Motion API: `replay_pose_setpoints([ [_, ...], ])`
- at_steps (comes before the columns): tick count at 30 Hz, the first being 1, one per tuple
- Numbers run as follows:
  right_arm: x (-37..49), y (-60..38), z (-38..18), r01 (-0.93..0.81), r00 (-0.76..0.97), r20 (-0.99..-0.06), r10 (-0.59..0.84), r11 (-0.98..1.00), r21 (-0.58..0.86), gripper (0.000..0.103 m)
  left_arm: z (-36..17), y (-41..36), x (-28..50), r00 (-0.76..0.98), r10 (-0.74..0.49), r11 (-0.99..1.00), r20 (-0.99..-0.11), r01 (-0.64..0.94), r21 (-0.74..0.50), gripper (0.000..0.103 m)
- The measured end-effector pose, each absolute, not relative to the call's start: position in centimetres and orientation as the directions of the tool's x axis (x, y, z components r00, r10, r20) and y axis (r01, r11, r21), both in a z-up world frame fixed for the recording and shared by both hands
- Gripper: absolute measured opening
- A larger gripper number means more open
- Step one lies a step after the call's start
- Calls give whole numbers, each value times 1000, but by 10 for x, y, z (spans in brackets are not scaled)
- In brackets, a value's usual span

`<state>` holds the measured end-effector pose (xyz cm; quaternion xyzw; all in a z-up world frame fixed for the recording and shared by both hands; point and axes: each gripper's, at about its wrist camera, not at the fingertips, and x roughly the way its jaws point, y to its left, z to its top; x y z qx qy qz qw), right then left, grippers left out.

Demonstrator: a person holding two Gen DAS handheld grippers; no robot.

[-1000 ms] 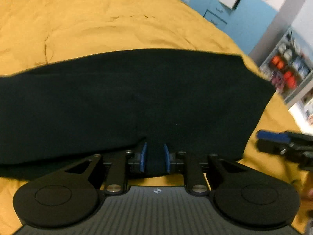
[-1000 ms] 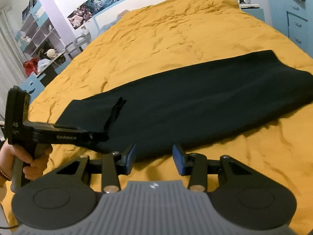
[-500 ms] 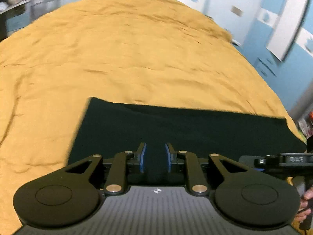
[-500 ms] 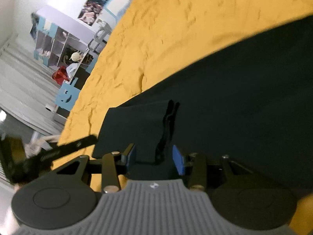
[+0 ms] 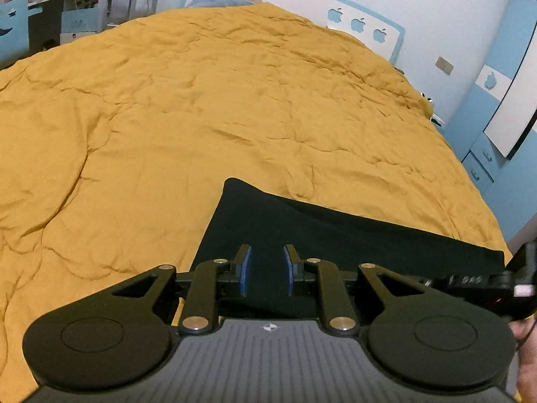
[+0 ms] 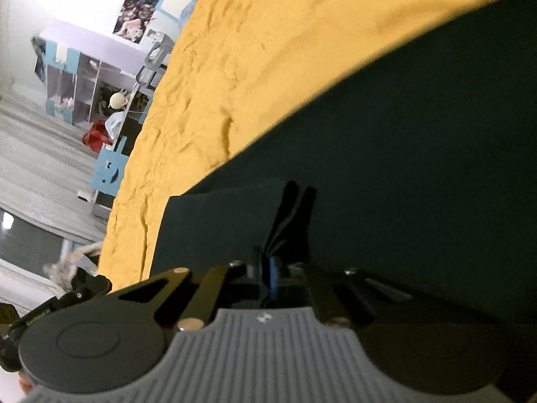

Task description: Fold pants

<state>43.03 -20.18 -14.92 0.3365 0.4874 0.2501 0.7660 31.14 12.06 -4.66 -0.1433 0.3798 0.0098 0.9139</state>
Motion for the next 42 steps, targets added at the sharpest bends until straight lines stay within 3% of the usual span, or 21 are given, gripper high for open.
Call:
replay_pose_setpoints([
  [8, 436, -194, -13, -265, 458, -567, 685, 714, 648, 0, -30, 121, 294, 740, -90, 947, -667, -143, -287, 22],
  [14, 438, -242, 91, -337, 502, -575, 646, 758, 558, 0, -26, 106, 300, 743, -122, 944, -658, -119, -309, 22],
  [20, 438, -330, 137, -317, 544, -618, 568, 820, 476, 0, -33, 78, 321, 723, -159, 950, -673, -74, -303, 20],
  [25, 445, -413, 119, -237, 539, -677, 501, 861, 449, 0, -47, 47, 343, 692, -188, 959, -697, -23, -282, 17],
  [31, 459, -503, 36, -49, 513, -766, 388, 904, 425, 0, -81, 15, 367, 633, -198, 970, -749, 14, -244, 16],
  [37, 469, -530, -38, 39, 499, -786, 365, 897, 441, 0, -111, 3, 379, 588, -178, 977, -789, 10, -213, 14],
  [42, 475, -513, -43, 6, 504, -791, 347, 914, 405, 0, -106, 13, 381, 623, -195, 967, -757, -6, -254, 14],
])
